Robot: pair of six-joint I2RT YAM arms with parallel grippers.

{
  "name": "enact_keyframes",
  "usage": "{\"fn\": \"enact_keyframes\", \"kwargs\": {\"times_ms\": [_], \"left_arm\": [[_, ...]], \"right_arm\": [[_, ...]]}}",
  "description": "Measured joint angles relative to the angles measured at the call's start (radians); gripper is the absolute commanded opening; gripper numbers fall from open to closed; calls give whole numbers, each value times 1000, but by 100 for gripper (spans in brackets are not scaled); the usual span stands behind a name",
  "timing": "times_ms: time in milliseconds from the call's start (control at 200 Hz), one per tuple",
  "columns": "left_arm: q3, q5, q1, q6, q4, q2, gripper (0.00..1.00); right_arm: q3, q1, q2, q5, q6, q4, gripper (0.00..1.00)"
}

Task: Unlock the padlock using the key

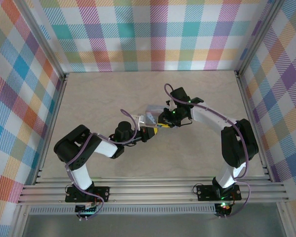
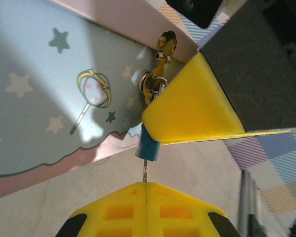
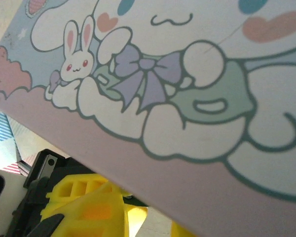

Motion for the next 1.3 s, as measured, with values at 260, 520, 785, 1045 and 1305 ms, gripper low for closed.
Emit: {"fn": "enact_keyframes", "kwargs": {"times_ms": [260,520,785,1045,1305], "left_arm": [[-11,-280,-146,256,-115,-67,0],[-11,-308,-145,290,-174,-93,0],[-6,-109,-34,85,-28,-4,0],[4,-18,2,41,-39,-11,0],[6,-195,-123,335,-284,-172,0]], "right_arm": [[-15,-4,0,-4,22,-41,0],[-46,-4,-3,-33,58,-8,0],[-69,-13,-5,-40,98,81,0],[-71,-19,-12,-54,104,89,0],[-67,-19,-27,-98,105,5,0]]}}
